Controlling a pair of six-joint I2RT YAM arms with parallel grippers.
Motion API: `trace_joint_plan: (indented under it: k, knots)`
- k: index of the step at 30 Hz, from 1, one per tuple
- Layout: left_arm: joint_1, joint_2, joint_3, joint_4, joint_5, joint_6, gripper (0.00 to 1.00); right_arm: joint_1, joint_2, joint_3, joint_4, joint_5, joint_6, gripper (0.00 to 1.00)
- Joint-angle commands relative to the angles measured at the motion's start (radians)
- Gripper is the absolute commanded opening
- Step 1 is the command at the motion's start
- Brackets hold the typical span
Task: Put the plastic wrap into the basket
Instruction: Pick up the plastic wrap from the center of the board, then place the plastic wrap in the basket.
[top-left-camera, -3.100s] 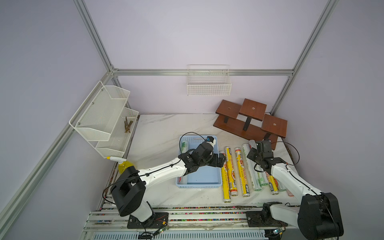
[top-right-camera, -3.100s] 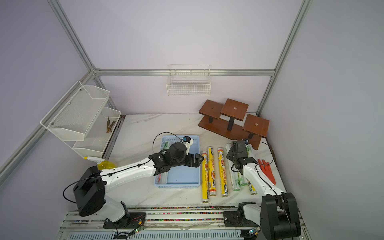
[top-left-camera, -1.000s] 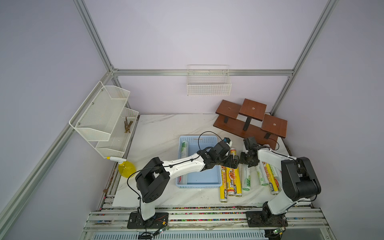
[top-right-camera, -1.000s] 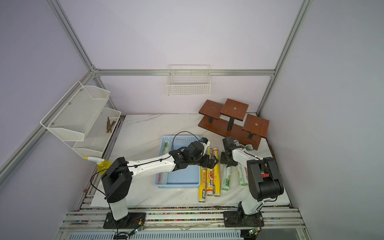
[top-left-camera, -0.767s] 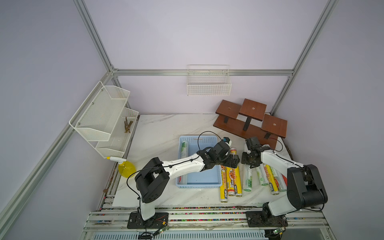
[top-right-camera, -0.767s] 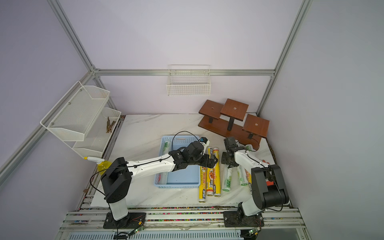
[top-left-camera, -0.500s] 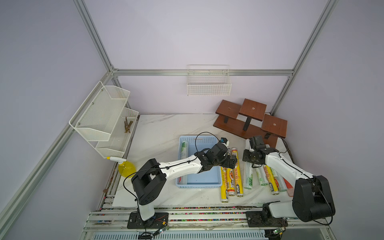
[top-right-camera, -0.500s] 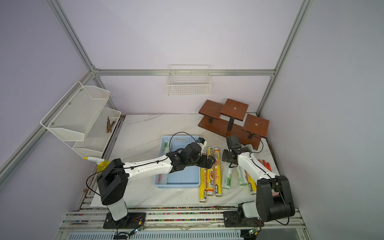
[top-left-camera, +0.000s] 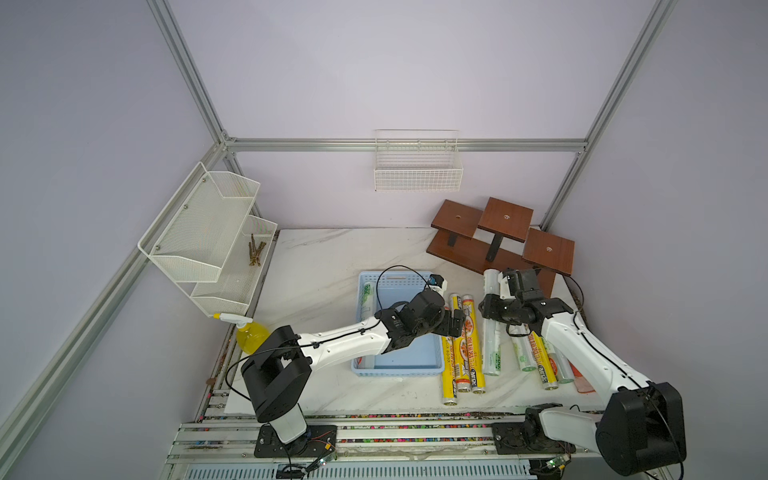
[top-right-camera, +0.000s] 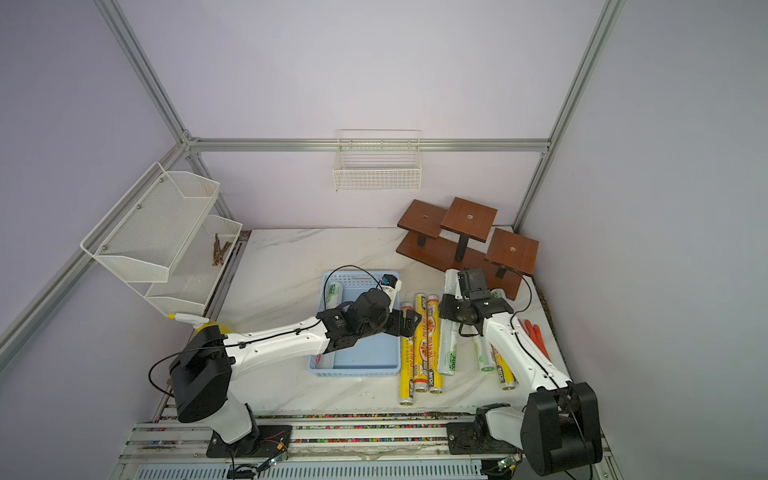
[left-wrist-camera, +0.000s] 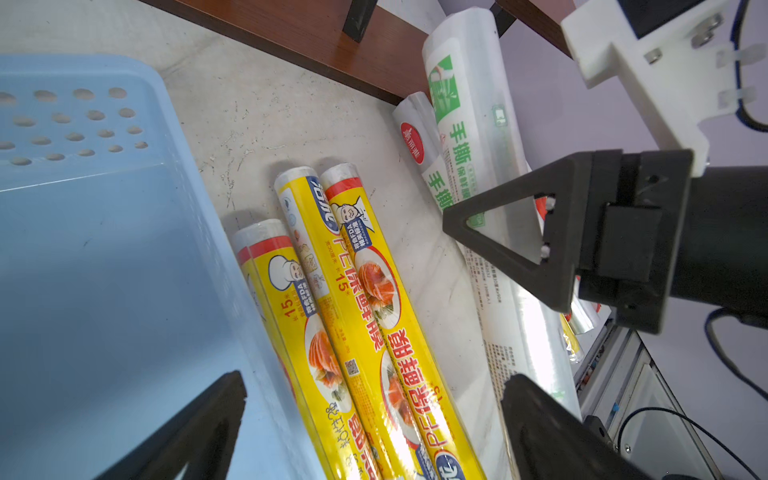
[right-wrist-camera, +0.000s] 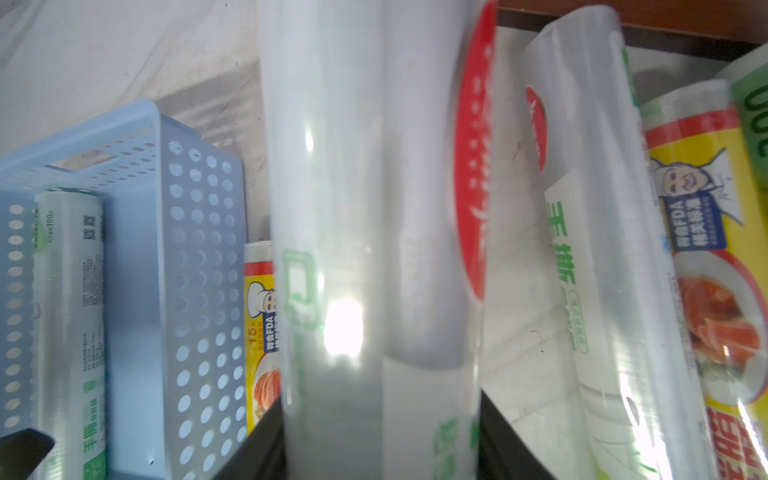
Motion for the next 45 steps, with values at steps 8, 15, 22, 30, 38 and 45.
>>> trace_joint_plan:
  k: [8,15,22,30,38,45]
  knots:
    - [0.024,-0.159,-0.103,0.060,-0.123,-0.005,1.00,0.116,-0.042,0.051,0.152,-0.186,0.143,0.36]
    - [0.055,-0.317,-0.214,0.035,-0.201,0.005,1.00,0.212,-0.008,0.051,0.314,-0.241,0.275,0.36]
    - [0.089,-0.466,-0.321,-0.015,-0.274,0.024,1.00,0.274,0.035,0.038,0.488,-0.280,0.410,0.36]
    - [0.128,-0.584,-0.386,-0.086,-0.362,0.055,1.00,0.346,0.080,0.019,0.638,-0.259,0.514,0.36]
    - [0.134,-0.648,-0.424,-0.182,-0.477,0.026,1.00,0.412,0.123,0.005,0.728,-0.208,0.584,0.36]
    - [0.158,-0.740,-0.490,-0.193,-0.481,0.014,1.00,0.483,0.225,0.041,0.783,-0.170,0.630,0.36]
